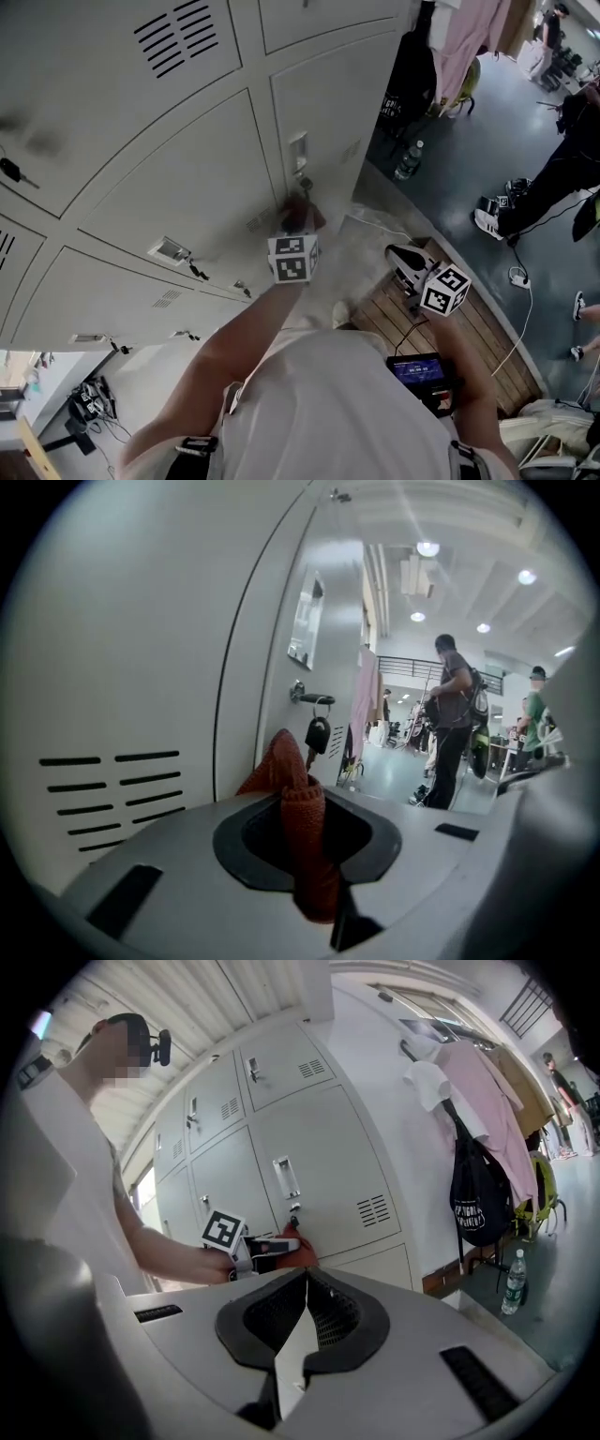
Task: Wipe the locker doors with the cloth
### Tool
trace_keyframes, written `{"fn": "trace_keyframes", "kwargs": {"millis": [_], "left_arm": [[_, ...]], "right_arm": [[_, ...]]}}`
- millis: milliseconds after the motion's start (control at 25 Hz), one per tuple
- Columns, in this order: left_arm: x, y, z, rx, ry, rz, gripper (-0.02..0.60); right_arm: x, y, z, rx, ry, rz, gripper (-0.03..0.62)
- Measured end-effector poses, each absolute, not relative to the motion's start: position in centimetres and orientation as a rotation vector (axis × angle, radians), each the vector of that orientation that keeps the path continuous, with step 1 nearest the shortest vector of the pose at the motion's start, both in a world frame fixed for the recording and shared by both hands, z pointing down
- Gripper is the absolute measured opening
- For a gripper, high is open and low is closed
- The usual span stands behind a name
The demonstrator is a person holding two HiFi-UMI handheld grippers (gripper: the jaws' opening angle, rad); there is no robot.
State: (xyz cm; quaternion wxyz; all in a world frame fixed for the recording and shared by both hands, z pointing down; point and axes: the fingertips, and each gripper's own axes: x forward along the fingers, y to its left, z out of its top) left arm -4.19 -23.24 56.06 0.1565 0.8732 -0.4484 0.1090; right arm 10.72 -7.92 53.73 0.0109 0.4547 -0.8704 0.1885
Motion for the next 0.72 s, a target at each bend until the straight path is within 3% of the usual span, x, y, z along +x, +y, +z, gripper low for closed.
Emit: {"fn": "trace_keyframes", "kwargs": {"millis": [360,720], "left_arm": [[-1.6,-26.3,58.0,2.497,-1.401,0.385,0.038],[6.2,-29.3,59.6,2.630,-1.329,0.541,0.038]], "right_arm": [[15.9,-10.9,53.2,1.418,-2.731,0.629,0.017],[19.2,-12.8,54.2,1.414,-2.757,0.670,0.017]]}}
